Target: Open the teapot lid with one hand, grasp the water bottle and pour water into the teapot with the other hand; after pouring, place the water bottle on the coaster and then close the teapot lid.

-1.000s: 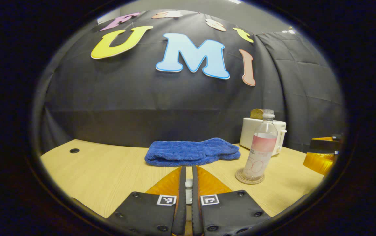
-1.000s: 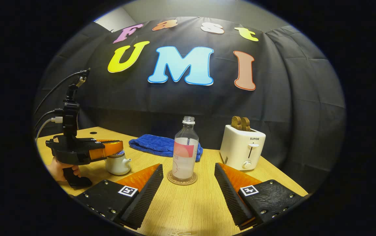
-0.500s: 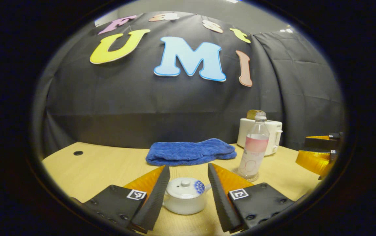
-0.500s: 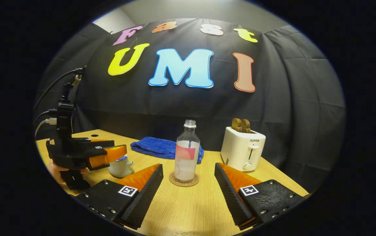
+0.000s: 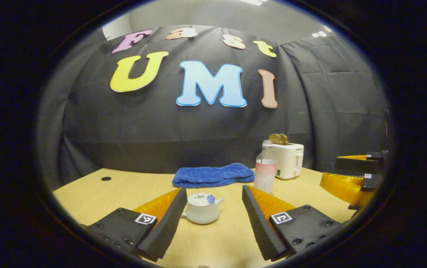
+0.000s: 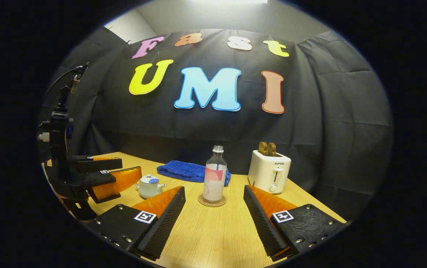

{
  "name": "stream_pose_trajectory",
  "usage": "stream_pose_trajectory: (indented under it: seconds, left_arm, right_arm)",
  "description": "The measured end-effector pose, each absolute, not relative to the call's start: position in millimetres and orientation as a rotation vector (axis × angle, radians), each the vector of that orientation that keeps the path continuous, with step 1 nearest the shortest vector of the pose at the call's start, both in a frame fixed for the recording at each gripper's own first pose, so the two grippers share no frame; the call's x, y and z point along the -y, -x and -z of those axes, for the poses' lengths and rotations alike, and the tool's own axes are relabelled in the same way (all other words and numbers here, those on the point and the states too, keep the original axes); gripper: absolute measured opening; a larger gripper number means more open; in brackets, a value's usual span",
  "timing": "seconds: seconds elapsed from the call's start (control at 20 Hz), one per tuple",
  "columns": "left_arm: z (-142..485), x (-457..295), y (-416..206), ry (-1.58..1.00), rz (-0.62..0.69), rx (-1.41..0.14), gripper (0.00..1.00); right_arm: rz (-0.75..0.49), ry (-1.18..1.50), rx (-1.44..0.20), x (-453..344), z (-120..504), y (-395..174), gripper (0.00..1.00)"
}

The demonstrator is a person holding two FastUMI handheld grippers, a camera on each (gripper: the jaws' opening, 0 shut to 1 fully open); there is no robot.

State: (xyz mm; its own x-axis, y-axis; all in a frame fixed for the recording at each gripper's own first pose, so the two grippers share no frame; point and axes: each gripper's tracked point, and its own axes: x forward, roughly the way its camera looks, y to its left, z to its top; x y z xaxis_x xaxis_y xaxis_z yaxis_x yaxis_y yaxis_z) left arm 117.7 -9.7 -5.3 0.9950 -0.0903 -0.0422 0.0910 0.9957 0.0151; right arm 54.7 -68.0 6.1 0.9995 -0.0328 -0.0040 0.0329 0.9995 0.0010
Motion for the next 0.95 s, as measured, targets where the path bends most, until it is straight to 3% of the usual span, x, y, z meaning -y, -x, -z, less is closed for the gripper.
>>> stream_pose_trajectory:
  seconds: [0.45, 0.95]
  left_arm:
    - [-4.2, 32.1, -30.6, 0.019, 0.081, -0.011, 0.95]
    - [-39.7, 17.9, 7.0, -0.025, 0.048, 0.066, 0.95]
  right_arm:
    - [0.049, 0.047, 0.024, 55.3, -22.8, 1.2, 0.98]
    - [0.044, 0.071, 0.050, 46.4, -38.6, 8.7, 0.98]
